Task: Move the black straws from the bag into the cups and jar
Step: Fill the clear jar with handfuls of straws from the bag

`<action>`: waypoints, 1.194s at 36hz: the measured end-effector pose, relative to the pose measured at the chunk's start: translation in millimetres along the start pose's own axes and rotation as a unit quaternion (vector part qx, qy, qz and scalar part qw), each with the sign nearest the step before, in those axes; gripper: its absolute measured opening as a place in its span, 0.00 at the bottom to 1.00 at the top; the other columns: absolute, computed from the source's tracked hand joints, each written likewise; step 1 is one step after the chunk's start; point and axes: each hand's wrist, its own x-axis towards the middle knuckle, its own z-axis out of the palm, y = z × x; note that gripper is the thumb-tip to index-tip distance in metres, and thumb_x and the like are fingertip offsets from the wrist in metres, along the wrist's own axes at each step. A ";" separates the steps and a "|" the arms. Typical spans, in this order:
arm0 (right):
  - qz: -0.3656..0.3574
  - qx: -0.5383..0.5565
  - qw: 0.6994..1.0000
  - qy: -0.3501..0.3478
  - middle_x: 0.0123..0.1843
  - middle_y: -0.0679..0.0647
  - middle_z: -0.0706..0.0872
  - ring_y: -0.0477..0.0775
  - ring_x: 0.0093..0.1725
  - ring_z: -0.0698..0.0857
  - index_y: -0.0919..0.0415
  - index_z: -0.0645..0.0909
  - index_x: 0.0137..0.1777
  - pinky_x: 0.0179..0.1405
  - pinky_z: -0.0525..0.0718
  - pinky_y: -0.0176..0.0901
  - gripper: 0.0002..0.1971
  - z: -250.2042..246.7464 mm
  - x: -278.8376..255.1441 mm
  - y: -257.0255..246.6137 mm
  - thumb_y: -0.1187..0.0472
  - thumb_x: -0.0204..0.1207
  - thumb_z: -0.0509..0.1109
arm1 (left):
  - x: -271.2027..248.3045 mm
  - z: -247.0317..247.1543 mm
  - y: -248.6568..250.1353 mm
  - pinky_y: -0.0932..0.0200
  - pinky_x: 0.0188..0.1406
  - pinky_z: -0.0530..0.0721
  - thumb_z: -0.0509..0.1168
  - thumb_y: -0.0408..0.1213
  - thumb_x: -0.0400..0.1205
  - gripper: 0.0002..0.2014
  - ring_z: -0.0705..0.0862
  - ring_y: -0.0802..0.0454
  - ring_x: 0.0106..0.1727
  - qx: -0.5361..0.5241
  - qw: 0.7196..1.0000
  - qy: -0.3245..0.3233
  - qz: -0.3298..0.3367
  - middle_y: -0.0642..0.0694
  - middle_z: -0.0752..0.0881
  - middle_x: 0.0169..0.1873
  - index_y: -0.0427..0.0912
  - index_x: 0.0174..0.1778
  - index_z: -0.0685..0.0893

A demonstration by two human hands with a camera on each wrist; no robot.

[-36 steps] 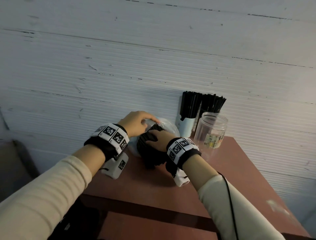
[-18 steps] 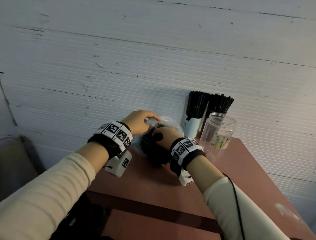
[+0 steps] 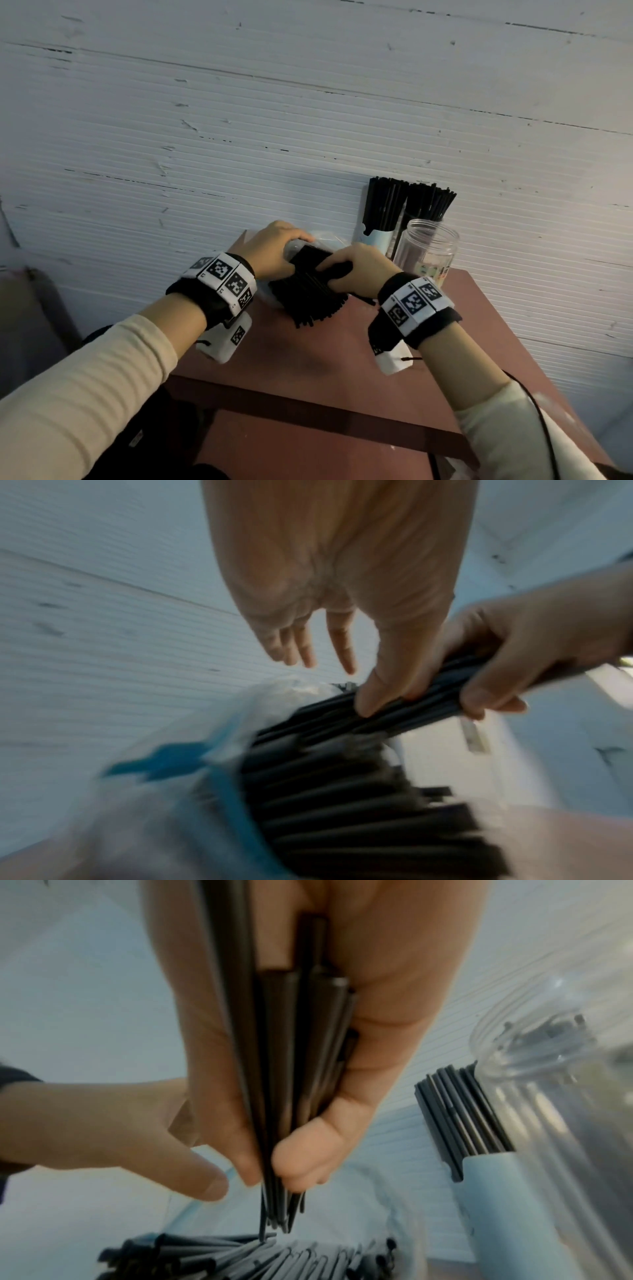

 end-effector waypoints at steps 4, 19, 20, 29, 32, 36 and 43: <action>-0.011 0.008 1.000 -0.022 0.46 0.45 0.86 0.39 0.38 0.82 0.43 0.87 0.58 0.40 0.80 0.29 0.17 -19.3 -23.6 4.8 0.62 0.71 0.75 | -5.3 10.6 21.6 0.52 0.70 0.75 0.71 0.35 0.67 0.26 0.73 0.49 0.70 0.010 0.997 0.033 0.068 0.46 0.74 0.66 0.48 0.63 0.81; -0.080 0.046 0.993 0.074 0.56 0.32 0.80 0.31 0.53 0.80 0.38 0.78 0.69 0.58 0.76 0.29 0.23 -81.1 -96.2 13.5 0.55 0.75 0.73 | -2.4 45.4 101.8 0.59 0.42 0.83 0.68 0.50 0.79 0.06 0.87 0.56 0.41 -0.071 0.996 0.012 0.045 0.54 0.88 0.37 0.54 0.41 0.81; -0.083 0.051 0.989 0.107 0.57 0.35 0.80 0.33 0.53 0.81 0.39 0.78 0.70 0.58 0.77 0.32 0.23 -87.3 -99.7 12.8 0.54 0.75 0.72 | -2.2 45.3 105.7 0.59 0.41 0.82 0.68 0.51 0.79 0.08 0.86 0.55 0.40 -0.103 0.994 0.016 0.036 0.52 0.88 0.36 0.53 0.39 0.81; -0.151 0.067 0.935 0.315 0.66 0.45 0.81 0.37 0.64 0.78 0.53 0.76 0.73 0.64 0.76 0.30 0.20 -89.0 -85.6 -2.3 0.58 0.80 0.66 | -0.2 65.5 128.6 0.57 0.52 0.84 0.73 0.47 0.78 0.13 0.86 0.57 0.38 -0.384 0.923 0.013 0.004 0.49 0.87 0.33 0.40 0.45 0.86; -0.131 0.021 0.960 0.245 0.70 0.48 0.80 0.41 0.69 0.76 0.55 0.75 0.74 0.64 0.69 0.24 0.21 -74.8 -75.8 3.8 0.57 0.81 0.65 | -0.7 78.2 122.1 0.52 0.62 0.83 0.77 0.44 0.75 0.15 0.88 0.55 0.46 -0.442 0.896 -0.039 -0.035 0.47 0.90 0.44 0.40 0.52 0.87; -0.127 0.016 0.973 0.190 0.71 0.48 0.79 0.34 0.65 0.72 0.54 0.74 0.74 0.56 0.65 0.12 0.21 -56.8 -71.9 13.7 0.55 0.82 0.66 | -4.0 86.0 113.3 0.44 0.70 0.78 0.75 0.41 0.77 0.13 0.86 0.53 0.46 -0.434 0.897 -0.064 -0.051 0.47 0.88 0.38 0.34 0.49 0.88; -0.161 0.080 0.946 0.270 0.79 0.50 0.68 0.44 0.79 0.64 0.51 0.70 0.77 0.67 0.56 0.13 0.27 -54.2 -64.1 10.7 0.52 0.79 0.70 | -0.8 78.8 117.7 0.45 0.71 0.78 0.78 0.47 0.71 0.17 0.87 0.52 0.58 -0.437 0.896 -0.060 -0.052 0.48 0.92 0.51 0.46 0.53 0.89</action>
